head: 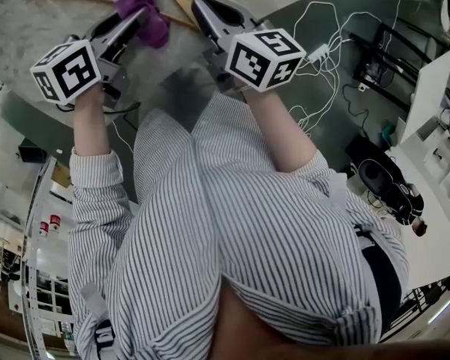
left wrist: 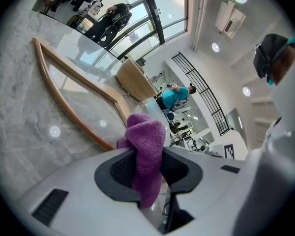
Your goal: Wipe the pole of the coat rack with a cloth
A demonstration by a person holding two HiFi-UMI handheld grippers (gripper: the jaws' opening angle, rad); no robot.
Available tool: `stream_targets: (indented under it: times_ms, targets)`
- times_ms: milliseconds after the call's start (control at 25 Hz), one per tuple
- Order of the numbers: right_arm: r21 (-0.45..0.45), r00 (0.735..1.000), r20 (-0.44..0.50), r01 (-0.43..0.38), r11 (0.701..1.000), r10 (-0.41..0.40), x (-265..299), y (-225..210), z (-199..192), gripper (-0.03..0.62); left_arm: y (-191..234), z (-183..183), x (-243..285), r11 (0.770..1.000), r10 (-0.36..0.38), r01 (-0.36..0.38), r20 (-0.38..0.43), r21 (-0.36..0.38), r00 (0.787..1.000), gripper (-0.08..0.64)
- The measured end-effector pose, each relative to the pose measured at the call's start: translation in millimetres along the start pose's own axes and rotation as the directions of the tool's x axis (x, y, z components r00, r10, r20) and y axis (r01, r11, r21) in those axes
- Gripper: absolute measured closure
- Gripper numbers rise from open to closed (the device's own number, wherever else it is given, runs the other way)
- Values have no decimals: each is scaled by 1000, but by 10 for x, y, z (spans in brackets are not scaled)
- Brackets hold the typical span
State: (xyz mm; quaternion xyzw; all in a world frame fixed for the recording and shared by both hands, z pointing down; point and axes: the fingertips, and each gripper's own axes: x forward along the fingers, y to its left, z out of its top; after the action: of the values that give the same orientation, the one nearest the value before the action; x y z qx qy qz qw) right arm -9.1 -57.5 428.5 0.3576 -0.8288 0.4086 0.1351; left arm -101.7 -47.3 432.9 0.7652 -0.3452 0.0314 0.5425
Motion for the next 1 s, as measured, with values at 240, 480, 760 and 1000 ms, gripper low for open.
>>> stream_targets:
  times_ms: [240,480,760,1000]
  targets:
    - [2,1000,0,-2,1000,2,-186,-122,-30,575,-157,-154,117,1000,-7,7,-26,20,1000,433]
    - [-1,1000,5,-11,1000,11,-317,-232,-14,577,-280,-269,249,1000,-14,14,-20,4,1000,434]
    - [-4,1000,8,-19,1000,19,-406,-254,-51,575,-383,-443,327,999,-34,33,-27,-16,999,433]
    - [2,1000,7,-23,1000,23,-486,-280,-82,575,-461,-548,375,999,-40,39,-24,-34,999,434]
